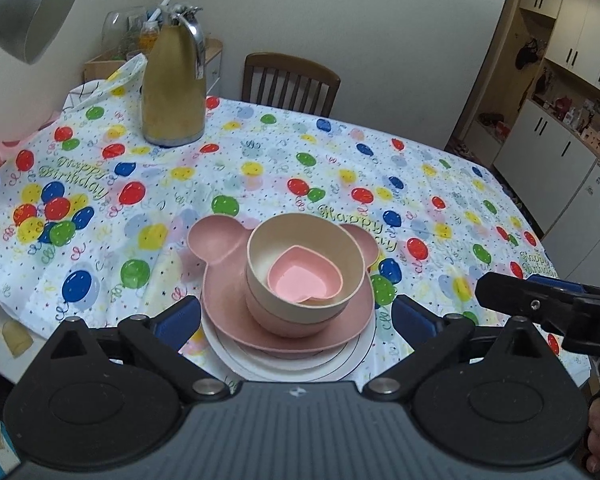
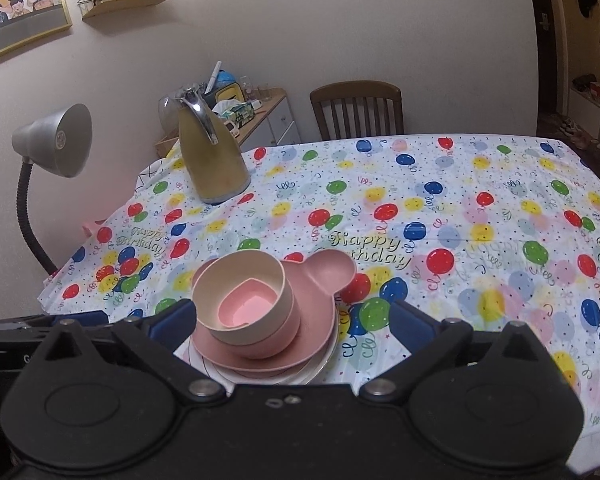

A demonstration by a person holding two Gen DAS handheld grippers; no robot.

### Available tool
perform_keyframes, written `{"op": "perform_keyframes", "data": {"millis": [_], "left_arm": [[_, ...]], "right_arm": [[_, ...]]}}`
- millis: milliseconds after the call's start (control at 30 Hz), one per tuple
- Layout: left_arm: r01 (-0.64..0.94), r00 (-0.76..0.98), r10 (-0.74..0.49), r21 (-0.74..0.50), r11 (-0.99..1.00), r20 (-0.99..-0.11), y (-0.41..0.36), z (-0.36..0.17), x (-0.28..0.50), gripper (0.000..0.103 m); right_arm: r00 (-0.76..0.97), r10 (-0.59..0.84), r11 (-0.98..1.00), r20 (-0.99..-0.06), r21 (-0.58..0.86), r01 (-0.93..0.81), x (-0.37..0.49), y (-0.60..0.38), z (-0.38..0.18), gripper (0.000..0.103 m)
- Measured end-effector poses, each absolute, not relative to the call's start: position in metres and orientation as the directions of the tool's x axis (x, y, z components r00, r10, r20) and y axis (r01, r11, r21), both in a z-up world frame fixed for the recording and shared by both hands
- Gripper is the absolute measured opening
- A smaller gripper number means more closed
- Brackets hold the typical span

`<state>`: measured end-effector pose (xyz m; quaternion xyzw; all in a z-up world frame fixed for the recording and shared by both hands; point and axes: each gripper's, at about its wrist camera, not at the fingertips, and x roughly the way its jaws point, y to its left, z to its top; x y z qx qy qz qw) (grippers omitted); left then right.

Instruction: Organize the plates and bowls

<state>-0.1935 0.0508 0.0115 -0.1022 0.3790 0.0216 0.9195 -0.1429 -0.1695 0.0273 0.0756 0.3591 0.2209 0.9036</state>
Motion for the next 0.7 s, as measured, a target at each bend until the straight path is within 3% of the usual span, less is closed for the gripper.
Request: {"op": "perform_keyframes", "data": {"millis": [700], "left_arm": [[-0.121,0.682,-0.050,-0.180,0.976,-0.730,0.0480,0.0068,-0.1911,0.102]], "right_arm": [[0.612,0.425,0.905,-0.667,0.287,-0.315,-0.1399,-0.1684,0.0220,0.103]]}}
